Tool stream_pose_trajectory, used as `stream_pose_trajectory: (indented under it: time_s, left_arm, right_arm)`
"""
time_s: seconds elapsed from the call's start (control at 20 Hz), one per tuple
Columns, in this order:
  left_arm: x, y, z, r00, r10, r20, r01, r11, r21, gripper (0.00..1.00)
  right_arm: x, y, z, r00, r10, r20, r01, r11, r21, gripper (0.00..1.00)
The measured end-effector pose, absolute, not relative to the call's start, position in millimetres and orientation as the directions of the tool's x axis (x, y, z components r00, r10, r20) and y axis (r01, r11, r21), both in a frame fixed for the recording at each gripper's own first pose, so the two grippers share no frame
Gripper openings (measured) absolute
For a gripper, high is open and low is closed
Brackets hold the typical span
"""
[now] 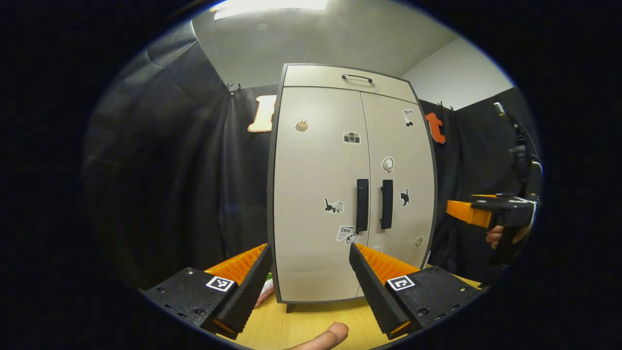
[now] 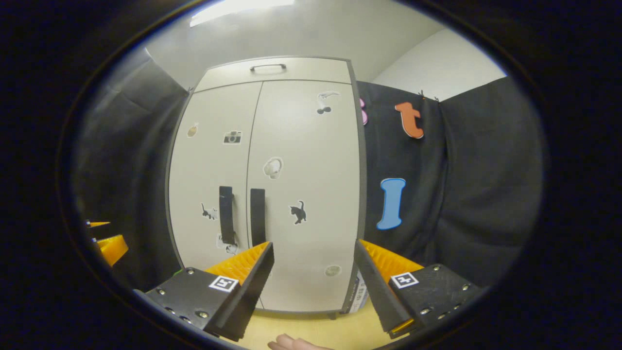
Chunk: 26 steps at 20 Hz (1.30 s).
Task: Open the right door of the double-door shoe cabinet with the right hand, and open the left door with the left hand.
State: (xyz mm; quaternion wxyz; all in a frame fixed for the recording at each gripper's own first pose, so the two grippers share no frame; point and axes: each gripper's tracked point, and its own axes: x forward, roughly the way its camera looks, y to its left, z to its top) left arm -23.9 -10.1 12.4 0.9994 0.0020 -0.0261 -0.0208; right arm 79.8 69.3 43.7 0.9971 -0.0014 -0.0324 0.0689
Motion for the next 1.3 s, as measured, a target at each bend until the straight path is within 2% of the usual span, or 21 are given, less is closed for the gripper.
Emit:
stream_pose_trajectory:
  time_s: [0.1, 0.15, 0.3, 0.35, 0.45, 0.5, 0.55, 0.6, 0.85, 1.0, 1.05, 1.1, 1.15, 1.25, 1.3]
  left_arm:
    - [-28.2, -4.5, 10.6, 0.998, -0.038, 0.053, 0.038, 0.999, 0.000, 0.98]
    - [-30.1, -1.7, 8.6, 0.998, -0.036, 0.050, 0.036, 0.999, -0.001, 0.98]
    - [-32.9, 4.3, 3.3, 0.998, -0.041, 0.046, 0.042, 0.999, -0.006, 0.97]
    - [-33.2, 6.9, 0.2, 0.998, -0.040, 0.039, 0.041, 0.999, -0.013, 0.97]
    - [-33.3, 11.0, -5.0, 0.999, -0.043, 0.031, 0.044, 0.999, -0.022, 0.99]
    - [-32.8, 13.0, -7.3, 0.999, -0.042, 0.027, 0.043, 0.999, -0.021, 0.99]
    - [-33.0, 15.4, -9.3, 0.999, -0.040, 0.025, 0.041, 0.999, -0.019, 0.98]
    - [-33.0, 17.4, -11.3, 0.999, -0.039, 0.021, 0.039, 0.999, -0.017, 0.98]
    - [-36.2, 21.8, -21.3, 0.999, -0.050, 0.012, 0.050, 0.998, -0.023, 0.98]
    - [-35.5, 24.5, -25.9, 0.999, -0.047, 0.008, 0.048, 0.999, -0.021, 0.98]
    - [-34.8, 24.4, -28.1, 0.999, -0.047, 0.007, 0.047, 0.999, -0.020, 0.98]
    - [-34.0, 24.7, -30.1, 0.999, -0.048, 0.005, 0.048, 0.999, -0.022, 0.98]
    - [-32.6, 24.9, -31.7, 0.999, -0.047, 0.003, 0.047, 0.999, -0.023, 0.98]
    - [-30.4, 26.7, -34.5, 0.999, -0.041, 0.003, 0.041, 0.999, -0.023, 0.98]
    - [-27.9, 27.8, -35.7, 0.999, -0.035, 0.001, 0.035, 0.999, -0.022, 0.98]
  right_arm:
    - [101.7, 87.4, 45.2, 0.986, 0.157, 0.054, -0.157, 0.988, -0.009, 0.94]
    - [111.9, 97.0, 44.8, 0.985, 0.166, 0.048, -0.166, 0.986, -0.012, 0.98]
    - [139.3, 122.3, 41.5, 0.979, 0.203, 0.027, -0.203, 0.979, -0.006, 0.98]
    - [146.2, 131.6, 42.6, 0.976, 0.218, 0.027, -0.218, 0.976, 0.007, 0.94]
    - [160.4, 149.8, 45.3, 0.971, 0.239, 0.026, -0.239, 0.971, 0.015, 0.98]
    - [167.1, 156.8, 46.2, 0.970, 0.243, 0.028, -0.243, 0.970, 0.016, 0.94]
    - [174.4, 160.7, 46.8, 0.972, 0.235, 0.028, -0.235, 0.972, 0.017, 0.94]
    - [181.7, 164.4, 44.9, 0.973, 0.228, 0.021, -0.228, 0.973, 0.018, 0.98]
    - [210.9, 178.9, 32.4, 0.978, 0.207, -0.015, -0.207, 0.978, 0.033, 0.98]
    - [221.1, 183.4, 23.4, 0.978, 0.204, -0.040, -0.202, 0.979, 0.035, 0.89]
    - [221.8, 184.1, 23.6, 0.979, 0.203, -0.038, -0.201, 0.979, 0.040, 0.90]
    - [223.5, 182.7, 24.8, 0.982, 0.188, -0.033, -0.186, 0.982, 0.039, 0.84]
    - [225.8, 182.3, 25.1, 0.984, 0.178, -0.027, -0.177, 0.983, 0.041, 0.73]
    - [226.3, 182.7, 23.5, 0.986, 0.163, -0.026, -0.163, 0.987, 0.008, 0.61]
    - [227.3, 185.9, 24.7, 0.987, 0.162, -0.017, -0.162, 0.987, -0.001, 0.64]
